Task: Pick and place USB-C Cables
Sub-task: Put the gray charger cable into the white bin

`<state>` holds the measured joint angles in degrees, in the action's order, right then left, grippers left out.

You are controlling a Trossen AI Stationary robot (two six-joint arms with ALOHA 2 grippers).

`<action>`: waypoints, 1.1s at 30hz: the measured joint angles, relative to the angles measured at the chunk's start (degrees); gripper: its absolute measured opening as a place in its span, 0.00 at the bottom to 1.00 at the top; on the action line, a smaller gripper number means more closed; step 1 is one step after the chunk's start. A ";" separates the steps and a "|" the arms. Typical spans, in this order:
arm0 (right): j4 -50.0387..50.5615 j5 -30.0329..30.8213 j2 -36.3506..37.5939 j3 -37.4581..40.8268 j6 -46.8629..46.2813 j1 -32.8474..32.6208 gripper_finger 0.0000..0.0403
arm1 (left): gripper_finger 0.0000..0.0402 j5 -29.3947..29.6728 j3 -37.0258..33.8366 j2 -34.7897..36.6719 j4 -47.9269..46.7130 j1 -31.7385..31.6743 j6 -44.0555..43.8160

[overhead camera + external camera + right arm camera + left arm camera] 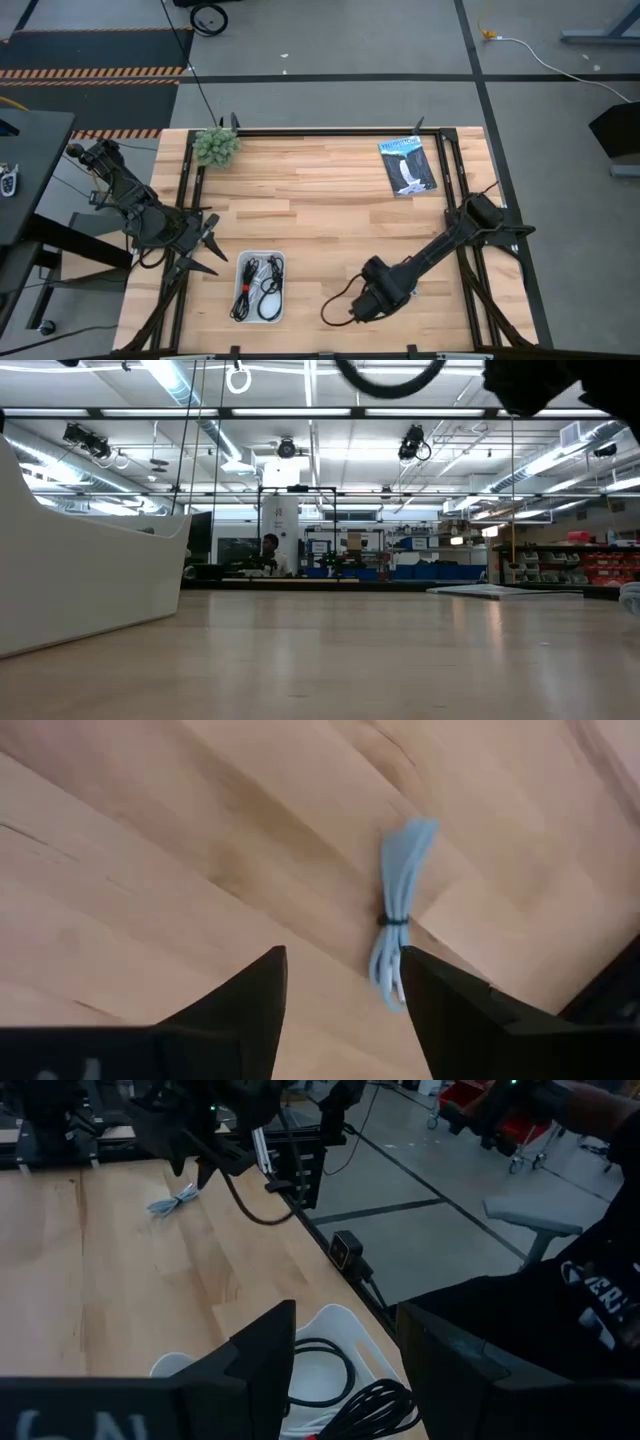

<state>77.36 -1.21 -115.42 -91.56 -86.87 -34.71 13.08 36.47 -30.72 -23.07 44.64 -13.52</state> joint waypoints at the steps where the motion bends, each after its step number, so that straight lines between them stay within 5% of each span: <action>1: -0.78 -0.02 0.93 1.31 -1.23 -0.50 0.50 | 0.46 0.00 0.00 0.00 0.00 0.00 -0.26; 12: -13.04 -1.41 8.17 18.73 -10.09 -2.40 0.50 | 0.46 2.21 0.00 0.00 0.00 0.00 -0.37; 21: -17.42 -1.47 7.86 23.21 -6.22 -1.14 0.48 | 0.46 2.34 0.00 0.00 -0.92 0.00 -0.21; 33: -23.21 -4.31 7.96 28.09 -4.57 -0.63 0.30 | 0.46 2.34 -0.02 -0.02 -1.40 -0.11 -0.45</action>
<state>54.15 -5.52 -107.46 -63.47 -91.45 -35.34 15.42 36.45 -30.74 -24.47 44.53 -13.98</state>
